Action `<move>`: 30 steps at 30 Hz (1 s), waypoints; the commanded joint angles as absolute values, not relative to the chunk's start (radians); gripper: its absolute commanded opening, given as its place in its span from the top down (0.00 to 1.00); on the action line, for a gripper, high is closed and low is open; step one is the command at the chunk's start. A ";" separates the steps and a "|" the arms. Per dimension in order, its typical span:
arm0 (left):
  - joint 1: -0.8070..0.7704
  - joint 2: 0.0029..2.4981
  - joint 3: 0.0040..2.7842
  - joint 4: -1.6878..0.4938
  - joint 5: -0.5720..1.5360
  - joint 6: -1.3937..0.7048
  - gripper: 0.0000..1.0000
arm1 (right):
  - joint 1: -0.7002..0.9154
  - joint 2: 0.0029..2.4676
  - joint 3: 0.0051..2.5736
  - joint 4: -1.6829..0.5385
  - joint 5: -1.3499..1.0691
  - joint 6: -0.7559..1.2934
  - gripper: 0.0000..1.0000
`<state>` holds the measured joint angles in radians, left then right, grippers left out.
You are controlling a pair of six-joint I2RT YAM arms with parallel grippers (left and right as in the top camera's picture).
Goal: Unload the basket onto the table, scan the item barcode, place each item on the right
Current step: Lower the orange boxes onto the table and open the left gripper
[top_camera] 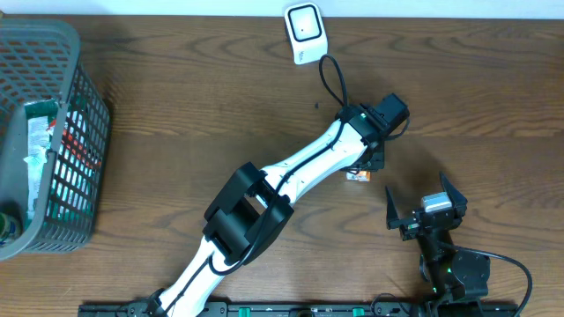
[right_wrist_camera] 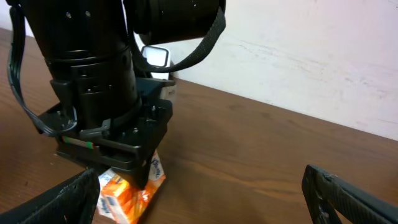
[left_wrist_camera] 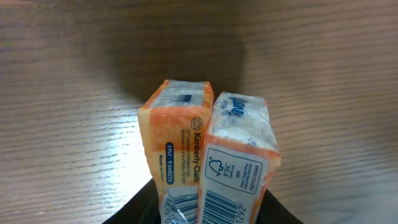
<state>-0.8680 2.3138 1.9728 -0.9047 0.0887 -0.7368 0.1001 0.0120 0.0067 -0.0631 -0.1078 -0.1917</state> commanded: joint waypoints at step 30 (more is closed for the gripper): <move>-0.903 2.272 1.923 -0.828 0.093 -0.673 0.19 | 0.107 0.007 0.006 -0.067 -0.106 -0.188 0.01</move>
<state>-0.9005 2.3135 1.9308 -0.8280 0.0990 -0.7029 0.1001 0.0120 0.0067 -0.0631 -0.1081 -0.1917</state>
